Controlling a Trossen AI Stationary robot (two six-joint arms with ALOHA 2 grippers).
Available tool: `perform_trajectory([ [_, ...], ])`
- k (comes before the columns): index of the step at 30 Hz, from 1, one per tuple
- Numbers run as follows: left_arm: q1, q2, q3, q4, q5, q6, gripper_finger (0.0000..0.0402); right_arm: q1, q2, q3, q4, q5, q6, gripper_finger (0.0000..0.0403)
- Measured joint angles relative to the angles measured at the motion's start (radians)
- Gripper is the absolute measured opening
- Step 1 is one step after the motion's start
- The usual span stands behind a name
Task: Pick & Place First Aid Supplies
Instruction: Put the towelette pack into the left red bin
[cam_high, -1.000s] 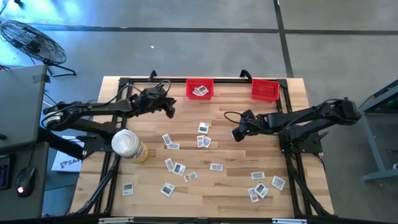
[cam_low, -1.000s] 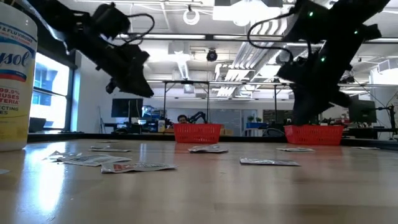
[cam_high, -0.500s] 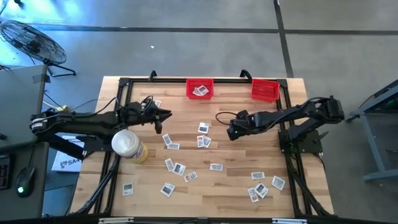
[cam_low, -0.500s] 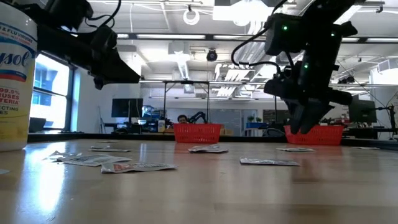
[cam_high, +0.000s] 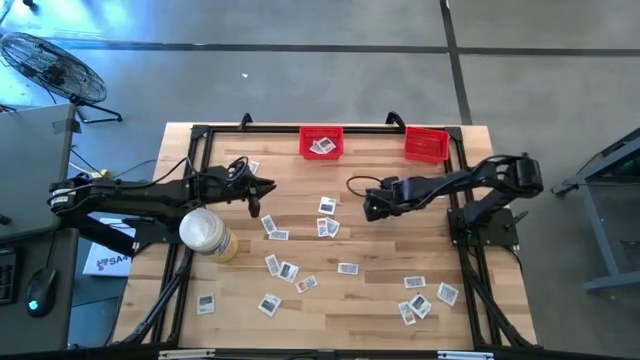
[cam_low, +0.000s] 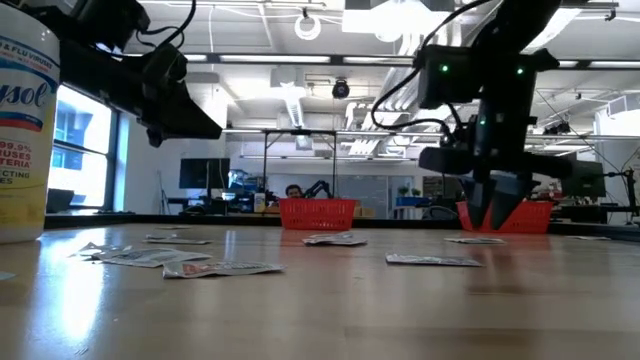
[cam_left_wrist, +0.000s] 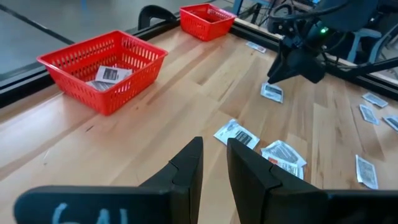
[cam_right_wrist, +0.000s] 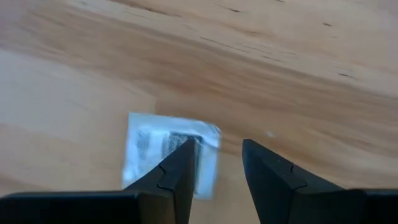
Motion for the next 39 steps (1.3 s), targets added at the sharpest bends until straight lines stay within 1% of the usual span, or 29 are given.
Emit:
perform_trajectory([
  [3,0.000,0.000,0.000,-0.002,0.001,0.000,0.0071,-0.019,0.022,0.000,0.011,-0.007,-0.006,0.0126],
  [11,0.000,0.000,0.000,-0.027,-0.001,0.000,0.0071,-0.063,0.070,0.006,0.034,-0.089,-0.004,0.0126],
  [14,0.000,0.000,0.000,-0.026,-0.001,0.000,0.0071,-0.069,0.075,0.004,0.047,-0.097,-0.021,0.0121],
  [19,0.000,0.000,0.000,-0.026,-0.001,0.000,0.0071,-0.069,0.076,0.003,0.053,-0.100,-0.021,0.0093],
  [28,0.000,0.000,0.000,-0.026,-0.003,0.000,0.0071,-0.069,0.077,0.002,0.059,-0.094,0.007,0.0012],
  [31,0.000,0.000,0.000,-0.026,-0.003,0.000,0.0071,-0.069,0.073,0.004,0.058,-0.084,0.009,0.0004],
  [35,0.000,0.000,0.000,-0.026,-0.003,0.000,0.0071,-0.069,0.066,0.059,-0.027,-0.072,0.015,0.0005],
  [39,0.000,0.000,0.000,-0.026,-0.003,0.000,0.0071,-0.084,0.066,0.196,-0.071,-0.026,-0.061,0.0003],
])
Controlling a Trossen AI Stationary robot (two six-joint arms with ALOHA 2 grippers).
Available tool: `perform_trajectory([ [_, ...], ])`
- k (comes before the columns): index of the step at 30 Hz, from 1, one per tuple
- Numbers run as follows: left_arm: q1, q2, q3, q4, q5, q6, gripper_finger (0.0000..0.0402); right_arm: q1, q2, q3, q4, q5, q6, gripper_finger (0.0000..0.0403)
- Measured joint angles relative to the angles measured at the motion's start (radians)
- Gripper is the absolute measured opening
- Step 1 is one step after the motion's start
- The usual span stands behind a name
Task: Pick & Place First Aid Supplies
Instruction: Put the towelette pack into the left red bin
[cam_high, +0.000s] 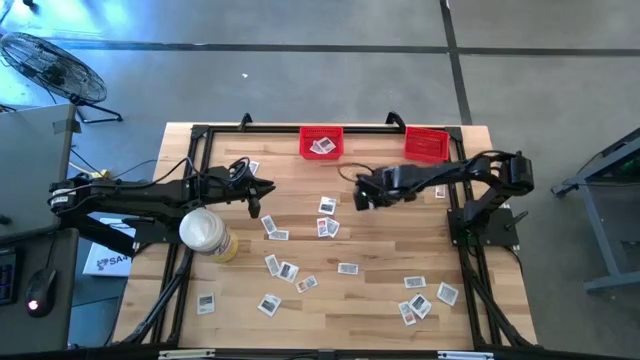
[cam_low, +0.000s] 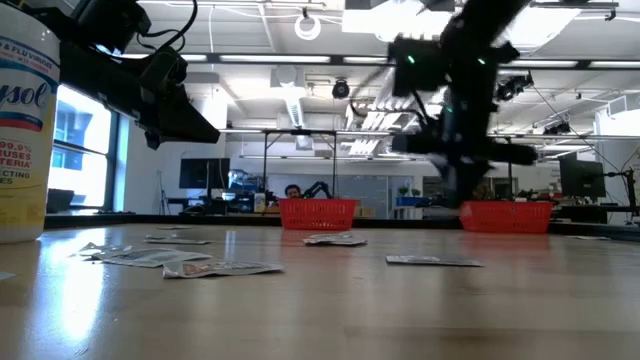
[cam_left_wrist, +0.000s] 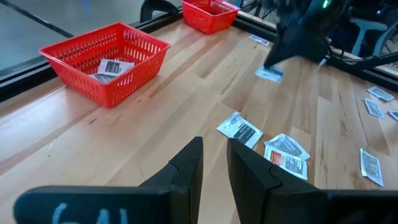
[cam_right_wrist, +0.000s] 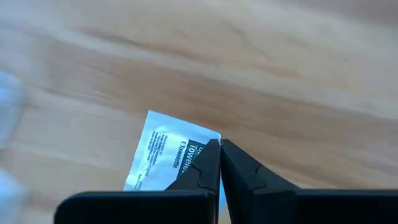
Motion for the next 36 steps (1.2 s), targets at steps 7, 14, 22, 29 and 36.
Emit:
perform_trajectory([
  [7,0.000,0.000,0.001,-0.005,0.000,0.000,0.0071,-0.101,0.067,0.293,0.009,0.051,-0.256,0.0001],
  [14,0.000,0.000,0.001,-0.013,0.000,0.000,0.0071,-0.199,0.312,0.693,-0.030,0.040,-0.505,0.0001],
  [22,0.000,0.000,0.001,-0.017,0.000,0.000,0.0071,-0.304,0.620,1.110,-0.152,0.032,-0.605,0.0000],
  [29,0.000,0.000,0.001,-0.020,0.000,0.000,0.0071,-0.340,0.772,1.203,-0.192,-0.023,-0.590,0.0002],
  [36,0.000,0.000,0.001,-0.019,0.000,0.000,0.0071,-0.365,0.792,1.203,-0.214,-0.032,-0.586,0.0044],
])
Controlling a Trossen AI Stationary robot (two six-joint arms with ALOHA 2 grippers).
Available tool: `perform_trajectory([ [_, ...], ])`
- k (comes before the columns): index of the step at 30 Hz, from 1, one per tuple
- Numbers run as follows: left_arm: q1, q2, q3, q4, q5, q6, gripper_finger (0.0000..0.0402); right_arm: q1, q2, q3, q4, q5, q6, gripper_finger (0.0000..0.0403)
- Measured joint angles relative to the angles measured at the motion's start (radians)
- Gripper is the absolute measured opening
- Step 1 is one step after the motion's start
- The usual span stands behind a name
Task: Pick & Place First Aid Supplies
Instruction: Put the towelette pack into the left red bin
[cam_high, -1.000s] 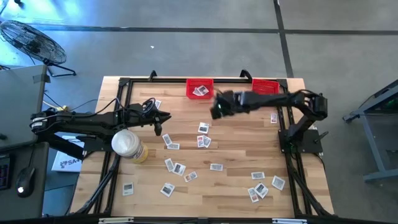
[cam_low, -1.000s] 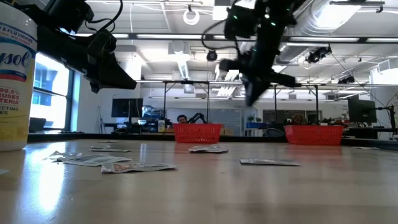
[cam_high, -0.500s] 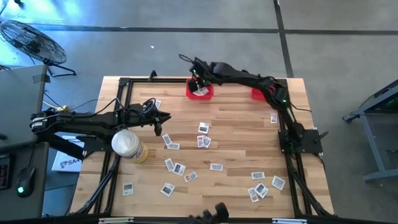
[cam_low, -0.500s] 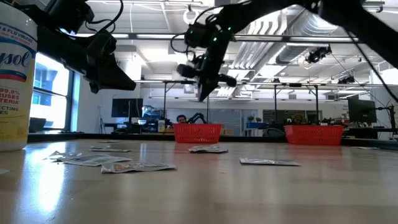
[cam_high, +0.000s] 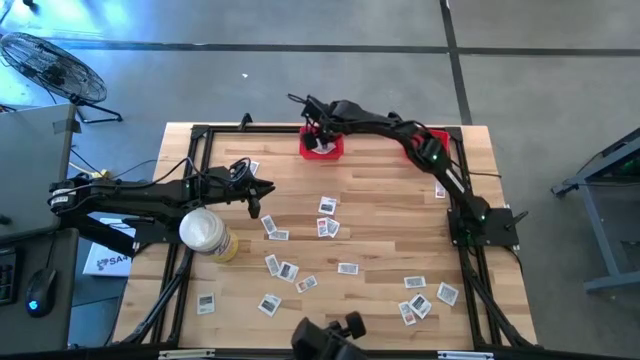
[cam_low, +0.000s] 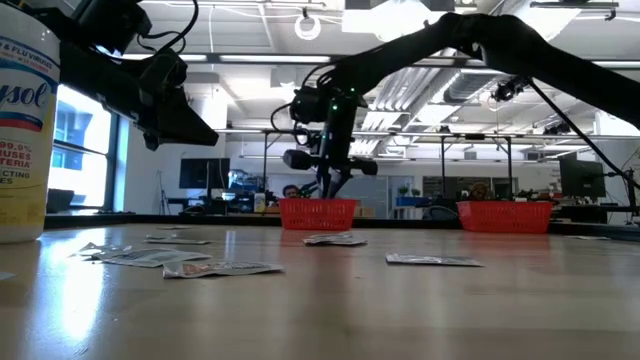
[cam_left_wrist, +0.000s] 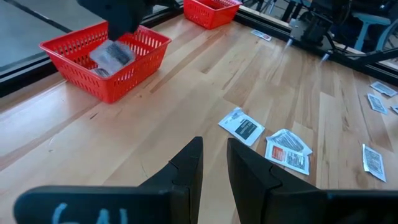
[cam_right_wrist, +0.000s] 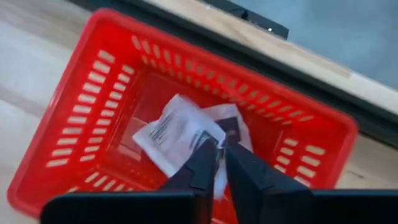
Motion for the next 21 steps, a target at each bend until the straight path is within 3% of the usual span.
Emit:
perform_trajectory([
  [5,0.000,0.000,0.000,0.000,0.000,0.000,0.0071,-0.017,-0.009,0.011,-0.016,-0.026,-0.004,0.0095],
  [9,0.000,0.000,0.000,0.000,0.000,0.000,0.0071,-0.005,-0.027,0.063,-0.110,-0.074,-0.060,0.0113],
  [15,0.000,0.000,0.000,0.000,0.000,0.000,0.0071,0.126,-0.047,0.144,-0.334,-0.067,-0.095,0.0113],
  [21,0.000,0.000,0.000,0.000,-0.002,0.000,0.0071,0.292,-0.050,0.150,-0.434,-0.016,-0.196,0.0114],
])
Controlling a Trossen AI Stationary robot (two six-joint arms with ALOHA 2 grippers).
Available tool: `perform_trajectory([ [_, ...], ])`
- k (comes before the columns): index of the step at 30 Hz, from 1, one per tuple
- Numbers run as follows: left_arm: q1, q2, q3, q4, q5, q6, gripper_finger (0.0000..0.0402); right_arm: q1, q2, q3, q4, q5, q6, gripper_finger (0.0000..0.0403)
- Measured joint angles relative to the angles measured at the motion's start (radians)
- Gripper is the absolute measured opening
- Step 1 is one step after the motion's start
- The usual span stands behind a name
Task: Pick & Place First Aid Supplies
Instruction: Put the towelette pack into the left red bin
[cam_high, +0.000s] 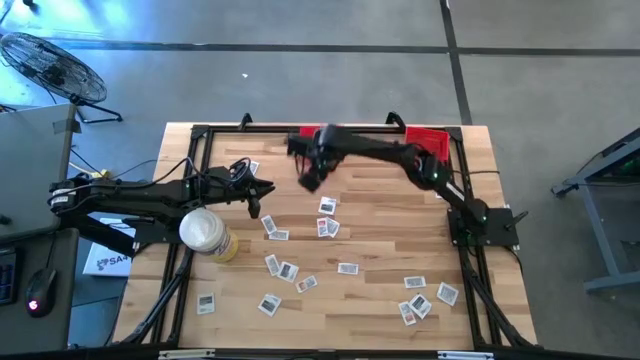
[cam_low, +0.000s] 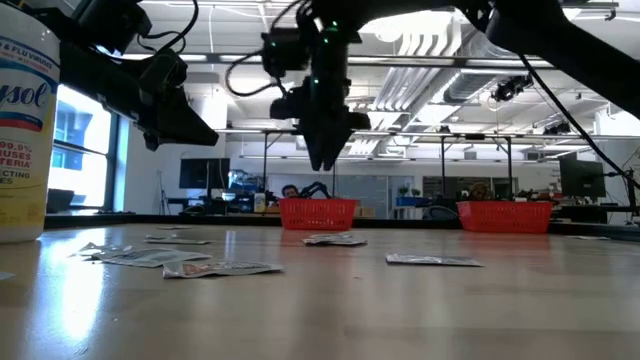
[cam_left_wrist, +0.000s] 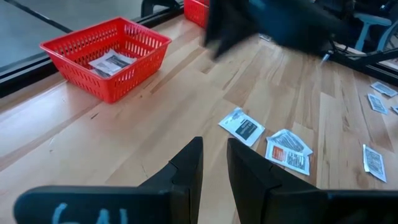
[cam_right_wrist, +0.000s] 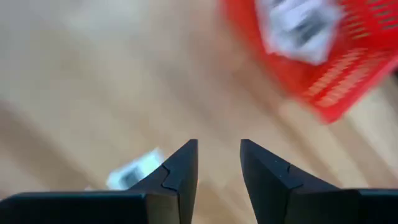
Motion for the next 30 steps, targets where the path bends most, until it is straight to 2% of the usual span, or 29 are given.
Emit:
perform_trajectory([
  [2,0.000,0.000,0.000,0.000,0.000,0.000,0.0071,0.049,-0.003,-0.024,-0.013,-0.004,-0.049,0.0115],
  [4,0.000,0.000,0.000,0.000,0.000,0.000,0.0071,0.085,-0.002,-0.038,-0.100,0.003,-0.084,0.0115],
  [6,0.000,0.000,0.000,0.000,0.000,0.000,0.0071,0.107,-0.001,-0.070,-0.192,0.073,-0.061,0.0115],
  [7,0.000,0.000,0.000,0.000,0.000,0.000,0.0071,0.109,-0.013,-0.107,-0.180,0.098,-0.039,0.0115],
  [11,0.000,0.000,0.000,-0.003,-0.001,0.000,0.0071,0.095,-0.066,-0.267,-0.064,0.009,0.003,0.0115],
  [15,0.000,0.000,0.000,-0.016,0.000,0.000,0.0071,0.075,-0.082,-0.410,0.062,0.001,0.031,0.0114],
  [17,0.000,0.000,0.000,-0.025,0.000,0.000,0.0071,0.061,-0.091,-0.452,0.135,-0.036,0.038,0.0114],
  [22,0.000,0.000,0.000,-0.032,-0.001,0.000,0.0071,0.043,-0.109,-0.505,0.246,-0.123,0.048,0.0114],
  [30,0.000,0.000,0.000,-0.034,-0.001,0.000,0.0071,0.029,-0.108,-0.526,0.316,-0.184,0.077,0.0114],
])
